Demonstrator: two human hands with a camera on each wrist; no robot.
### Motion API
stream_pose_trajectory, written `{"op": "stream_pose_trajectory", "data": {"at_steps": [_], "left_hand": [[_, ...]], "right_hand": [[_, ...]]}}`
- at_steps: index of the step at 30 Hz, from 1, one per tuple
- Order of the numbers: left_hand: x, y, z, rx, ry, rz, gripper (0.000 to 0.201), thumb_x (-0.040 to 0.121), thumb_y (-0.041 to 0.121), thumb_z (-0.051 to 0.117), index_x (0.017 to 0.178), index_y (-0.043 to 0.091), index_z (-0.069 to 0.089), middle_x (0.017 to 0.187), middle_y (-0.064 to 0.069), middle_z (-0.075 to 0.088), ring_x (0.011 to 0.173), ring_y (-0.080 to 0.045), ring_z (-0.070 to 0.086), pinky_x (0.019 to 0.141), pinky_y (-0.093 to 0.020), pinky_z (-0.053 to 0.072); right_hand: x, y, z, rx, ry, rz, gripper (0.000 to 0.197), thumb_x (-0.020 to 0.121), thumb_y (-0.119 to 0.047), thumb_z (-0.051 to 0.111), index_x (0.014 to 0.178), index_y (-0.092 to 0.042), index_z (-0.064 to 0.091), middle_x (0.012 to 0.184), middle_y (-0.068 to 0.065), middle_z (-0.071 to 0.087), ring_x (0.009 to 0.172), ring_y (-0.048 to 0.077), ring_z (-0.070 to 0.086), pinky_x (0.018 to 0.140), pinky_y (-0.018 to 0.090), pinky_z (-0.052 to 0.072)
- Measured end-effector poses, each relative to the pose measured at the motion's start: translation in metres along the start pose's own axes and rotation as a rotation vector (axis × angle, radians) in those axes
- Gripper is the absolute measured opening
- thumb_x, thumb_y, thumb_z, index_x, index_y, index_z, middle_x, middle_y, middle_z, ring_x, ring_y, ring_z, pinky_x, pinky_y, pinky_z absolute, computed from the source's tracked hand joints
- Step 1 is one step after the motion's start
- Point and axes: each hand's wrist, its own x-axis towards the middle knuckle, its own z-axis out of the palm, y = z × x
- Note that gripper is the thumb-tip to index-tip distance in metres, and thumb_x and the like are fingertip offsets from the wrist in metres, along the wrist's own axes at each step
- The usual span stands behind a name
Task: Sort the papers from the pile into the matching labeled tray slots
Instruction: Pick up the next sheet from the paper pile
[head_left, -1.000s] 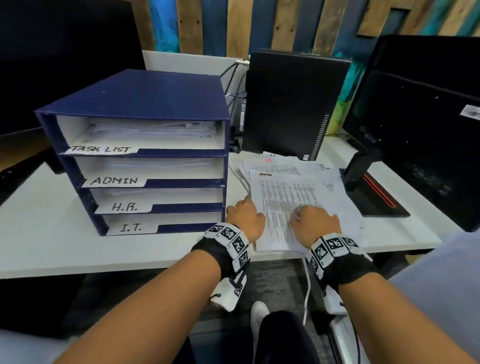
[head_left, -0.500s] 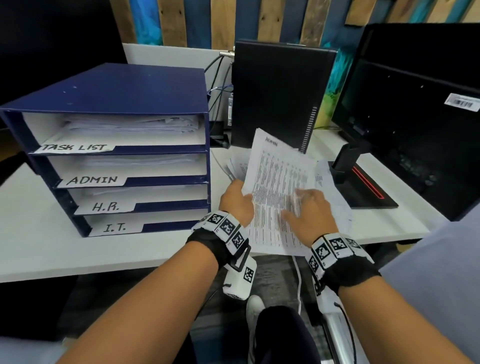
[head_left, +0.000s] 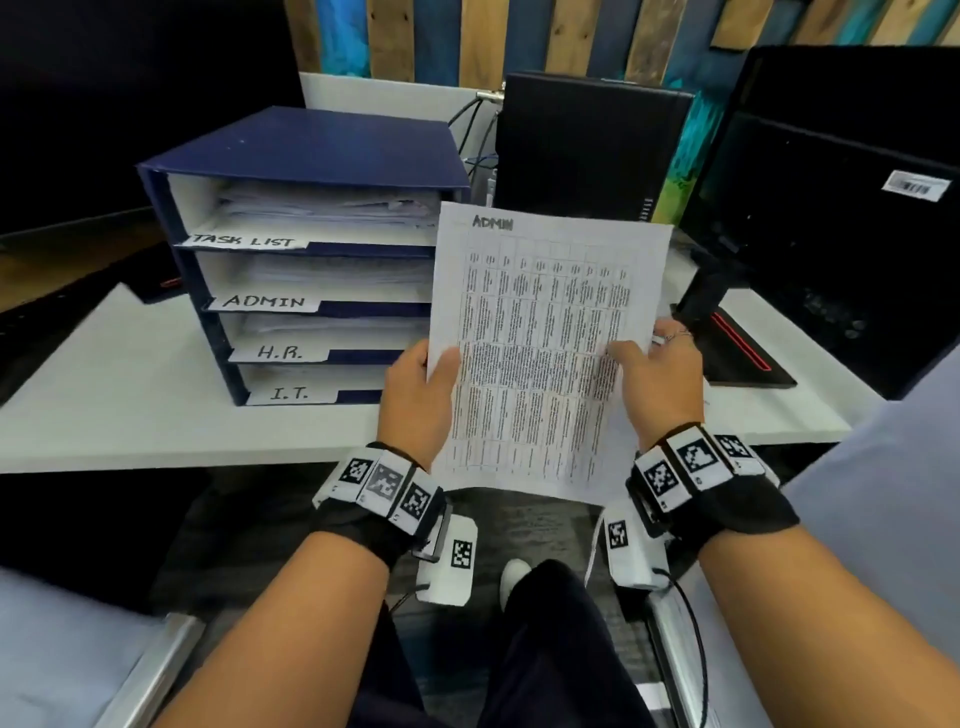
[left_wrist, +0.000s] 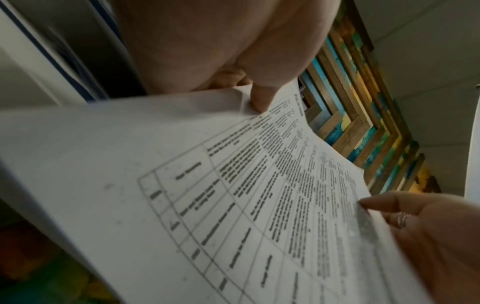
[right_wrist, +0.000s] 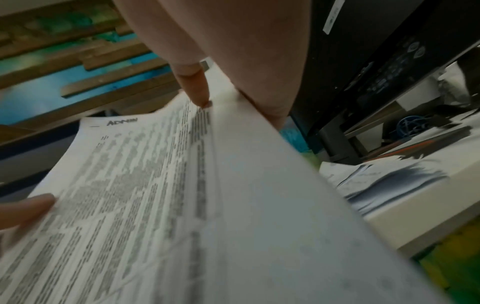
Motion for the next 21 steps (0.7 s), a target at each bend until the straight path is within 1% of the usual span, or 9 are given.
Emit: {"op": "stream_pose_trajectory", "data": {"at_steps": [2,3,4,6,9,11,15,19,21], "left_hand": [[-0.012,-0.006,-0.018,0.034,0.092,0.012,0.022,0.101,0.030,0.049,0.089,0.020,0.064,0.088,0.004,0.070,0.080,-0.015,0.066,0.073,-0.025,0.054],[-0.018,-0.009,-0.026,0.074,0.149,0.012,0.028,0.102,0.029,0.048,0.080,0.019,0.060,0.079,0.005,0.064,0.071,-0.012,0.059,0.064,-0.015,0.047],[-0.023,-0.011,-0.036,0.122,0.215,0.001,0.033,0.103,0.029,0.047,0.073,0.017,0.054,0.072,0.005,0.057,0.064,-0.010,0.052,0.055,-0.011,0.039],[-0.028,-0.018,-0.056,0.170,0.298,-0.032,0.036,0.103,0.028,0.046,0.070,0.015,0.052,0.069,0.003,0.053,0.060,-0.009,0.048,0.051,-0.015,0.035],[-0.029,-0.027,-0.091,0.170,0.340,-0.074,0.029,0.102,0.030,0.046,0.086,0.015,0.065,0.081,0.003,0.067,0.073,-0.013,0.062,0.066,-0.026,0.047],[-0.026,-0.030,-0.113,0.205,0.347,-0.098,0.029,0.101,0.030,0.046,0.089,0.014,0.068,0.085,-0.001,0.070,0.077,-0.018,0.065,0.070,-0.030,0.051],[-0.014,-0.022,-0.147,0.331,0.346,-0.113,0.037,0.099,0.027,0.046,0.074,0.005,0.062,0.073,-0.012,0.065,0.069,-0.029,0.060,0.057,-0.028,0.041],[0.009,-0.011,-0.171,0.318,0.379,-0.148,0.038,0.096,0.028,0.046,0.078,0.001,0.065,0.078,-0.015,0.068,0.071,-0.031,0.065,0.063,-0.034,0.049],[0.023,-0.003,-0.179,0.327,0.385,-0.147,0.037,0.095,0.026,0.047,0.075,-0.002,0.062,0.075,-0.018,0.066,0.066,-0.031,0.061,0.059,-0.032,0.046]], "right_hand": [[-0.020,-0.002,0.010,0.029,-0.062,-0.029,0.024,0.088,-0.005,0.065,0.099,-0.025,0.056,0.108,0.001,0.071,0.100,0.017,0.068,0.093,0.039,0.054],[-0.030,-0.003,0.016,0.051,-0.108,-0.037,0.023,0.089,-0.003,0.064,0.099,-0.023,0.057,0.105,-0.001,0.071,0.096,0.013,0.068,0.091,0.035,0.054],[-0.040,-0.002,0.023,0.066,-0.155,-0.036,0.023,0.090,-0.002,0.064,0.100,-0.022,0.057,0.102,-0.003,0.071,0.094,0.010,0.068,0.088,0.031,0.054],[-0.054,0.001,0.039,0.075,-0.230,-0.025,0.023,0.092,-0.003,0.065,0.101,-0.023,0.057,0.102,-0.004,0.071,0.094,0.010,0.068,0.088,0.030,0.054],[-0.067,0.001,0.067,0.050,-0.315,0.004,0.023,0.092,-0.008,0.066,0.108,-0.022,0.058,0.106,-0.003,0.072,0.098,0.014,0.069,0.094,0.038,0.054],[-0.073,-0.001,0.084,0.031,-0.368,0.005,0.024,0.093,-0.009,0.066,0.114,-0.018,0.058,0.107,-0.002,0.073,0.097,0.014,0.070,0.094,0.040,0.055],[-0.080,-0.003,0.106,0.010,-0.458,0.020,0.023,0.095,-0.010,0.063,0.116,-0.016,0.058,0.103,0.002,0.074,0.092,0.016,0.072,0.088,0.043,0.058],[-0.084,-0.001,0.117,-0.002,-0.586,0.116,0.012,0.096,-0.011,0.063,0.105,-0.019,0.061,0.099,0.003,0.076,0.089,0.019,0.074,0.087,0.045,0.059],[-0.086,0.002,0.116,-0.031,-0.650,0.154,0.008,0.096,-0.011,0.063,0.100,-0.018,0.065,0.098,0.001,0.076,0.089,0.018,0.074,0.089,0.043,0.059]]}}
